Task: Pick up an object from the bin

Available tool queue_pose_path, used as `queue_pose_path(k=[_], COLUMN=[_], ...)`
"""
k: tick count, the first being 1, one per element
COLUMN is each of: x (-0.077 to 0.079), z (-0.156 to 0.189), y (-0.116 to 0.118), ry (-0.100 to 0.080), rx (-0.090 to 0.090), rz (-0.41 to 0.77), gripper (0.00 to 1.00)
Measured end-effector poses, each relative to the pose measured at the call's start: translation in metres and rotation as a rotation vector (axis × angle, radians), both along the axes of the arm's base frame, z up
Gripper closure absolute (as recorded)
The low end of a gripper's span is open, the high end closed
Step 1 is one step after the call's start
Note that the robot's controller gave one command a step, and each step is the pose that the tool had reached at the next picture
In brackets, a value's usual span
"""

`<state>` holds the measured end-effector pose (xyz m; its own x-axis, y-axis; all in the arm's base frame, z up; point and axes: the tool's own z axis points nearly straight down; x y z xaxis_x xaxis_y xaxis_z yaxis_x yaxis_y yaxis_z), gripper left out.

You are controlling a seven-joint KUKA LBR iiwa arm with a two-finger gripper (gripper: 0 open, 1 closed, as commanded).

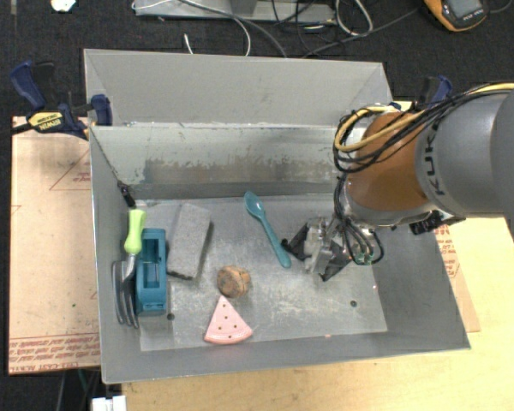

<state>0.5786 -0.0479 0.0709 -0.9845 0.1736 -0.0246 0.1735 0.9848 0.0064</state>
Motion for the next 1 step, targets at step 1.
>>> queue_pose_path(k=[1], x=[0.0000], z=[0.0000], y=[0.0000], ry=[0.000], rx=[0.000], rz=[0.000], gripper=[1.00])
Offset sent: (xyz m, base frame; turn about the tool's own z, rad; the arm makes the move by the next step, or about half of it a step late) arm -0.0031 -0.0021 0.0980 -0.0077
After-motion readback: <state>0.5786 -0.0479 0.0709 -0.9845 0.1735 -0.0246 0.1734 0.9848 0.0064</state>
